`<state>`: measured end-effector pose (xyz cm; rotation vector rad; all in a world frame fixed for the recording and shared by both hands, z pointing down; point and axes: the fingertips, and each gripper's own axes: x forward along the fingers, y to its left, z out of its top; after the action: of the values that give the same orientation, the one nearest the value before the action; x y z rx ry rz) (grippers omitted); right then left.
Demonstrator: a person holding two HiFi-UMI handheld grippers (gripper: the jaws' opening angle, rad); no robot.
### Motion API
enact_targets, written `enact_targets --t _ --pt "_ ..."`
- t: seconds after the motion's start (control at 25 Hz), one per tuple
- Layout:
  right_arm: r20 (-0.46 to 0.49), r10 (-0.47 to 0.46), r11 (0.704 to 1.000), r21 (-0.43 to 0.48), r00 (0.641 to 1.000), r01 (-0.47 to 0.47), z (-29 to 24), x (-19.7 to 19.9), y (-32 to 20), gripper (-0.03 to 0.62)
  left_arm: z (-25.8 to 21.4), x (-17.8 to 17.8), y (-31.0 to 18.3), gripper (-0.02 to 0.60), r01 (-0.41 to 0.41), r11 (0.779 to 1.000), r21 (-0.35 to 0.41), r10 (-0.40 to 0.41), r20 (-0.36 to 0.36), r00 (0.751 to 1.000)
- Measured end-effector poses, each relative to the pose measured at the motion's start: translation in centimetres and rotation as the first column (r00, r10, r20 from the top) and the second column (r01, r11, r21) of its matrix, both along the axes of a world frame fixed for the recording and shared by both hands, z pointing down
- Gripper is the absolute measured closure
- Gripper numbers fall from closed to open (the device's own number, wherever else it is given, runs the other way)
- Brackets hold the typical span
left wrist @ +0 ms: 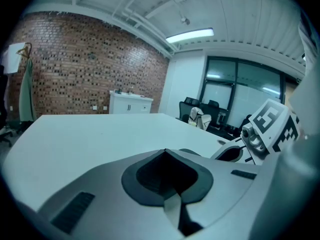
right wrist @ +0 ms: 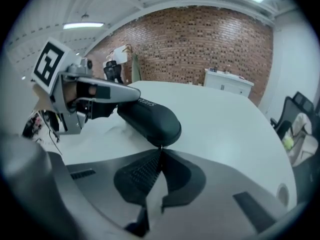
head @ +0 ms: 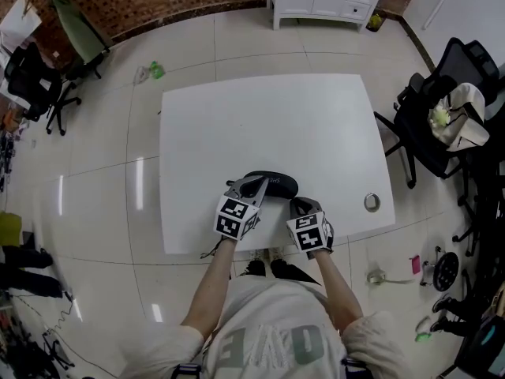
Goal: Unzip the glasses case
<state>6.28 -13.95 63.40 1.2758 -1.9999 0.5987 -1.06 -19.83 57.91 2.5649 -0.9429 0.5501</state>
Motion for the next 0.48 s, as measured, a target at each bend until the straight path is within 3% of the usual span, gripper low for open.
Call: enact_targets --t 0.08,0.2,0.32,0.48 --pt "-0.031 -0.058 0.998 0.007 0.998 0.058 -0.2 -0.7 0.7 0.593 -0.6 -0.2 0.1 0.582 0.017 1.000 0.007 -0.018 0.040 0.999" --pt "-0.026 -0.127 0.992 0.014 0.992 0.127 -0.4 -2.4 2.3 0.593 -2.4 1.2 0.6 0.581 0.035 0.999 0.028 -0.035 0.028 0.999" --pt "-0.012 -0.210 0.978 0.017 0.978 0.210 -0.5 -4.6 4.7 0.593 -2.7 3.5 1.7 0.581 0.008 0.999 0.051 -0.011 0.048 0.999" --pt "0.010 -0.235 0.972 0.001 0.972 0.235 0.1 -5.4 6.1 0.593 0.3 4.7 3.7 0.582 -0.067 0.998 -0.012 0.068 0.155 0.986"
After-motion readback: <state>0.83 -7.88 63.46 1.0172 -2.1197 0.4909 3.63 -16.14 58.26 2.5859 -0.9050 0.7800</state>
